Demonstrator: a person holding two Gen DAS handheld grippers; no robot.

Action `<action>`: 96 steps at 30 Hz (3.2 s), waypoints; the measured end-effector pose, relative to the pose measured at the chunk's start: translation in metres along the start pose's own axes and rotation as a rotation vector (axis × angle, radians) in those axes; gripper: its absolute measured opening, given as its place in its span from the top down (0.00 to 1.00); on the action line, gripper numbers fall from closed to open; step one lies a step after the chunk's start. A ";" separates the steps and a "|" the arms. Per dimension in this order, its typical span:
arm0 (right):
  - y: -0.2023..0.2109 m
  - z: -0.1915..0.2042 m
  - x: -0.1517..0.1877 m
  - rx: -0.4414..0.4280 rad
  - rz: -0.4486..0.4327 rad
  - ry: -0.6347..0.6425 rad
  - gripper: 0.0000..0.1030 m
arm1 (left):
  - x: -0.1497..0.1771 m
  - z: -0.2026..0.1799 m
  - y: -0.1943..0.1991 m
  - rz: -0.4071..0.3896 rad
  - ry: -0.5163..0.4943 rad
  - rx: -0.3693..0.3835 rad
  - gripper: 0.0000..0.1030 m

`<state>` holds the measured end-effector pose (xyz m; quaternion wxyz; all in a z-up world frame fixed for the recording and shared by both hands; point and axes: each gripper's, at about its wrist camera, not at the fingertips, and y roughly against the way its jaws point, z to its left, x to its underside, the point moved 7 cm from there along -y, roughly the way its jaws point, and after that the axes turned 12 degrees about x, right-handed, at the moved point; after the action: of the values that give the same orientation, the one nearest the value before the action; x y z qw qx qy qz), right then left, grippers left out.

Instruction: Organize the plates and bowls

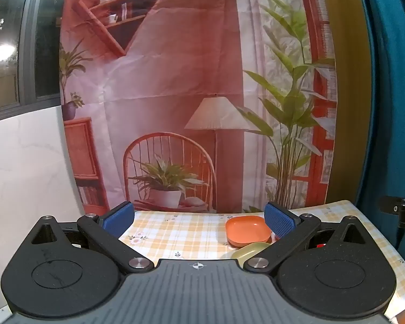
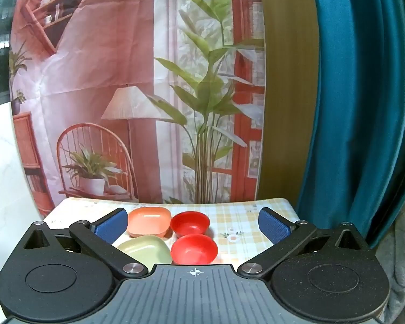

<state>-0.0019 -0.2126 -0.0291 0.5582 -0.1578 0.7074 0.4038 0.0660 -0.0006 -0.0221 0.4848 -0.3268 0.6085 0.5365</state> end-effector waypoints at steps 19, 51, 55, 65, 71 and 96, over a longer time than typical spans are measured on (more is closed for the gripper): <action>0.003 0.003 -0.002 -0.001 -0.002 -0.001 0.00 | -0.002 0.000 0.002 -0.010 0.009 -0.013 0.00; 0.005 0.002 -0.003 -0.003 -0.007 0.001 0.00 | -0.001 0.003 -0.002 0.000 0.030 0.006 0.00; 0.005 0.002 -0.003 -0.003 -0.008 0.001 0.00 | 0.000 0.002 -0.003 0.002 0.032 0.009 0.00; 0.005 0.003 -0.002 -0.002 -0.009 0.002 0.00 | 0.001 0.005 -0.002 0.006 0.039 0.012 0.00; 0.006 0.003 -0.003 -0.003 -0.009 0.002 0.00 | 0.000 0.006 -0.003 0.009 0.043 0.011 0.00; 0.008 0.007 -0.001 -0.013 -0.013 -0.003 0.00 | 0.002 0.003 -0.005 0.010 0.042 0.018 0.00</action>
<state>-0.0022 -0.2024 -0.0257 0.5608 -0.1656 0.7029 0.4050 0.0703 0.0021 -0.0256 0.4723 -0.3306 0.6247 0.5266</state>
